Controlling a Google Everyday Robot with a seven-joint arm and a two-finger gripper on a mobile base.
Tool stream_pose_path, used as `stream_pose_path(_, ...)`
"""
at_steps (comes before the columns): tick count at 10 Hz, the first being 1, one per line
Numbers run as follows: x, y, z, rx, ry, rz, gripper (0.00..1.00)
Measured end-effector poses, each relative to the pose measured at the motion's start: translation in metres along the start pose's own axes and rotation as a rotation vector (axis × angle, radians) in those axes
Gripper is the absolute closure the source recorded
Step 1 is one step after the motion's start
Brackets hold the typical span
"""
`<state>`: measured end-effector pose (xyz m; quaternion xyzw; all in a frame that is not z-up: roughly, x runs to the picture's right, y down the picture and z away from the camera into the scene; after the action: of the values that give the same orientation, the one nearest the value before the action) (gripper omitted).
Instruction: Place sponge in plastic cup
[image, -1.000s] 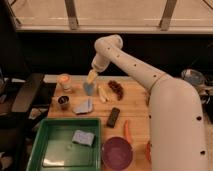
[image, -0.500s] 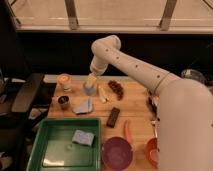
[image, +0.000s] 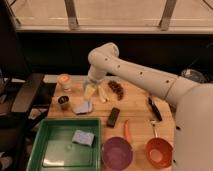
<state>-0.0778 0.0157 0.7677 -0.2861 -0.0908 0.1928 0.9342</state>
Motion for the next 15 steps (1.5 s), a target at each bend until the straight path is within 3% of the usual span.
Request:
stream_pose_path(3, 0.007, 0.048, 0.012, -0.017, 0.042, -0.043, 0.2)
stream_pose_path(6, 0.029, 0.092, 0.026, -0.023, 0.102, -0.118, 0.2)
stream_pose_path(12, 0.031, 0.096, 0.027, -0.027, 0.122, -0.138, 0.2)
stream_pose_path(15, 0.029, 0.128, 0.035, -0.072, 0.163, -0.221, 0.2)
